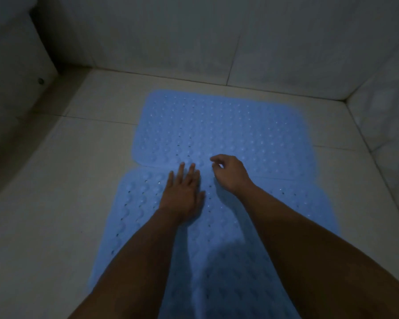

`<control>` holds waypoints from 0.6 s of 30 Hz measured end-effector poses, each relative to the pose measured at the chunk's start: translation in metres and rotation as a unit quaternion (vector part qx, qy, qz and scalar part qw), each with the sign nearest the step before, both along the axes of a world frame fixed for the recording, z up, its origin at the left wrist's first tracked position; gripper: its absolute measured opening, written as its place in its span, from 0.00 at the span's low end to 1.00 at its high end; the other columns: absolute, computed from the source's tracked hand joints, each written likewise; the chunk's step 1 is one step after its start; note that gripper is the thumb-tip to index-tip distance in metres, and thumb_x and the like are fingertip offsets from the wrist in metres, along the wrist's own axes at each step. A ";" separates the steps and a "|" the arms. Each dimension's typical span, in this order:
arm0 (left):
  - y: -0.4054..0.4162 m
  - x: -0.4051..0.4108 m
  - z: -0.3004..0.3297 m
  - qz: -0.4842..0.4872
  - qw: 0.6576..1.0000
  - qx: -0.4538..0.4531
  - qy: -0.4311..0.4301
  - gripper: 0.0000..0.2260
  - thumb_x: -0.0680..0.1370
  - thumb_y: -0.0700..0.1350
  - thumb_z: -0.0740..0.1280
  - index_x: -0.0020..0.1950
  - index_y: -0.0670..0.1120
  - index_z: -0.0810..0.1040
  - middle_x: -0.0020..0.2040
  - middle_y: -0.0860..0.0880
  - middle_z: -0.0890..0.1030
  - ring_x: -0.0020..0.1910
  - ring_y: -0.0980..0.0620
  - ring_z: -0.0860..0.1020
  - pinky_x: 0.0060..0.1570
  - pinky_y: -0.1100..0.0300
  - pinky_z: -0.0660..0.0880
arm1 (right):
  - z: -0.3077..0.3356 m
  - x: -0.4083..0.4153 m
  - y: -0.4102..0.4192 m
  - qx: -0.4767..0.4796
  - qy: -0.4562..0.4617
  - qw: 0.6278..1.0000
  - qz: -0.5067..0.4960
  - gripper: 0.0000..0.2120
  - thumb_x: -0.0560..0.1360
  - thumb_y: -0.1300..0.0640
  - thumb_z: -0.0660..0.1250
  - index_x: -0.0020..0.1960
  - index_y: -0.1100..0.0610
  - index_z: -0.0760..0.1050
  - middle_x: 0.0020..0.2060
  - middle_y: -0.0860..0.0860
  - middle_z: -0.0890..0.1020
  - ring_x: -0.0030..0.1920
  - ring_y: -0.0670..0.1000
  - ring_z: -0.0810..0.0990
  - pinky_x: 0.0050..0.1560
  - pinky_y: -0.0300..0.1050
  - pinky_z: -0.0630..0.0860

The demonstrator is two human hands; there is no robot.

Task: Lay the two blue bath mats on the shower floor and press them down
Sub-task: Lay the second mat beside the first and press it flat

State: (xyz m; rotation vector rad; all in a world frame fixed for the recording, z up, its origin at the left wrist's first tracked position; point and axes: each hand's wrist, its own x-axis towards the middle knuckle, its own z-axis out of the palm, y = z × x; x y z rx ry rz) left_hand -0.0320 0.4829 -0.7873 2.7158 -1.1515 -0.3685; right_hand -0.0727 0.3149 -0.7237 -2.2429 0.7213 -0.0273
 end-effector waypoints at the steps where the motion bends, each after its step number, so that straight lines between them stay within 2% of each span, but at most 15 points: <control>1: -0.010 -0.005 -0.005 -0.011 1.000 -0.001 -0.003 0.37 0.80 0.65 0.41 0.84 0.46 0.49 0.84 0.47 0.43 0.82 0.44 0.37 0.80 0.40 0.42 | -0.005 -0.008 -0.005 -0.007 -0.013 1.000 -0.005 0.13 0.78 0.57 0.66 0.60 0.53 0.82 0.60 0.52 0.83 0.62 0.51 0.80 0.64 0.40 0.71; 4: -0.020 -0.017 -0.027 -0.007 1.000 0.008 -0.002 0.39 0.81 0.70 0.45 0.84 0.45 0.45 0.84 0.47 0.41 0.82 0.48 0.35 0.80 0.42 0.40 | -0.018 -0.022 -0.019 -0.014 -0.036 0.999 -0.017 0.12 0.78 0.55 0.66 0.61 0.52 0.82 0.61 0.49 0.83 0.62 0.49 0.79 0.63 0.38 0.71; 7: -0.016 -0.024 -0.043 0.004 0.998 -0.016 -0.057 0.38 0.82 0.69 0.47 0.83 0.44 0.52 0.84 0.46 0.46 0.83 0.48 0.39 0.80 0.42 0.46 | -0.030 -0.027 -0.030 -0.024 -0.069 0.997 -0.003 0.12 0.79 0.54 0.65 0.61 0.51 0.81 0.60 0.47 0.82 0.62 0.48 0.79 0.63 0.37 0.70; 13: -0.021 -0.022 -0.048 0.003 0.997 -0.032 -0.069 0.37 0.82 0.67 0.49 0.83 0.44 0.54 0.84 0.47 0.48 0.83 0.49 0.40 0.80 0.42 0.47 | -0.057 -0.029 -0.036 -0.127 -0.136 0.982 -0.037 0.10 0.76 0.54 0.64 0.54 0.50 0.81 0.53 0.46 0.83 0.56 0.50 0.79 0.56 0.51 0.78; 15: -0.022 -0.021 -0.047 0.004 0.998 -0.029 -0.058 0.37 0.82 0.67 0.48 0.83 0.45 0.53 0.84 0.47 0.48 0.83 0.50 0.40 0.80 0.43 0.46 | -0.062 -0.031 -0.036 -0.137 -0.128 0.981 -0.047 0.10 0.76 0.54 0.64 0.54 0.50 0.81 0.52 0.46 0.83 0.57 0.50 0.79 0.55 0.54 0.78; 18: -0.028 -0.019 -0.039 0.021 0.999 -0.018 -0.020 0.37 0.80 0.67 0.45 0.83 0.45 0.54 0.84 0.47 0.49 0.83 0.49 0.42 0.81 0.44 0.42 | -0.053 -0.032 -0.037 -0.129 -0.080 0.988 -0.017 0.12 0.77 0.52 0.64 0.58 0.50 0.81 0.56 0.47 0.82 0.59 0.51 0.78 0.59 0.54 0.77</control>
